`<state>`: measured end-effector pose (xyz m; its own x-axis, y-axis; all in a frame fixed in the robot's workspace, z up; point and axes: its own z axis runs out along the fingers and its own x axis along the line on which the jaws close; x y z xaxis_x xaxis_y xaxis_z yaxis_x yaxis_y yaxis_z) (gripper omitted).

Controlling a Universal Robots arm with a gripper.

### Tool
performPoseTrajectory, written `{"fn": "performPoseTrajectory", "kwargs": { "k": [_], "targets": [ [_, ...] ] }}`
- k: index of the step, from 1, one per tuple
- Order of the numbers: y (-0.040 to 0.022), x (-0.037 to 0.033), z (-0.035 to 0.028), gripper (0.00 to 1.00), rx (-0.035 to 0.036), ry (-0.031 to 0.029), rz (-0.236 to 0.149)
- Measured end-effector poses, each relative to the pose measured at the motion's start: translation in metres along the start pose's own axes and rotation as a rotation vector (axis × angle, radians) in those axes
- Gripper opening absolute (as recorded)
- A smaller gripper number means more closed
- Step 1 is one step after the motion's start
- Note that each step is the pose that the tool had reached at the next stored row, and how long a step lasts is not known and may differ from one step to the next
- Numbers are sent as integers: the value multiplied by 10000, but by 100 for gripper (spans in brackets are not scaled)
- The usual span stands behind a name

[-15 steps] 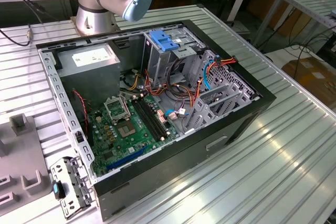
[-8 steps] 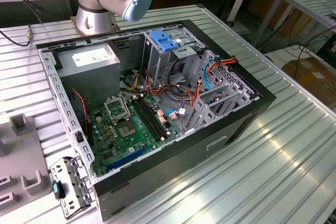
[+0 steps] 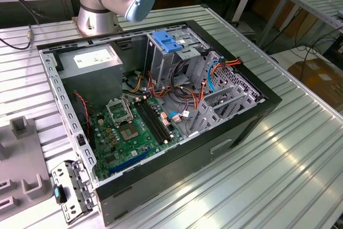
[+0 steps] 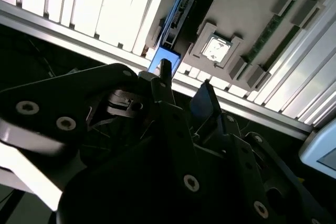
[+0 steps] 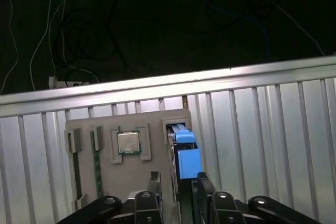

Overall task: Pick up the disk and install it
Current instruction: 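Pick up the disk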

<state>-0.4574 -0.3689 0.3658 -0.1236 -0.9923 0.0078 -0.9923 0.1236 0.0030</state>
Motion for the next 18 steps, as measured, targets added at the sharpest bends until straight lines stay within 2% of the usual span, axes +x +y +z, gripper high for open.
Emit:
{"fn": "performPoseTrajectory", "kwargs": {
  "k": [6, 7, 8, 9, 10, 11, 15, 18],
  "targets": [
    [23, -31, 111, 42, 0, -6, 0],
    [28, -31, 129, 44, -1, -8, -1],
    [34, -31, 143, 50, -2, -13, 0],
    [44, -31, 162, 50, -2, -15, 1],
    [52, -29, 176, 50, -4, -22, 1],
    [57, -29, 196, 50, -6, -56, -2],
    [55, -38, 206, 50, -8, -61, -1],
    [56, -51, 263, 50, -8, -64, -2]
  ]
}}
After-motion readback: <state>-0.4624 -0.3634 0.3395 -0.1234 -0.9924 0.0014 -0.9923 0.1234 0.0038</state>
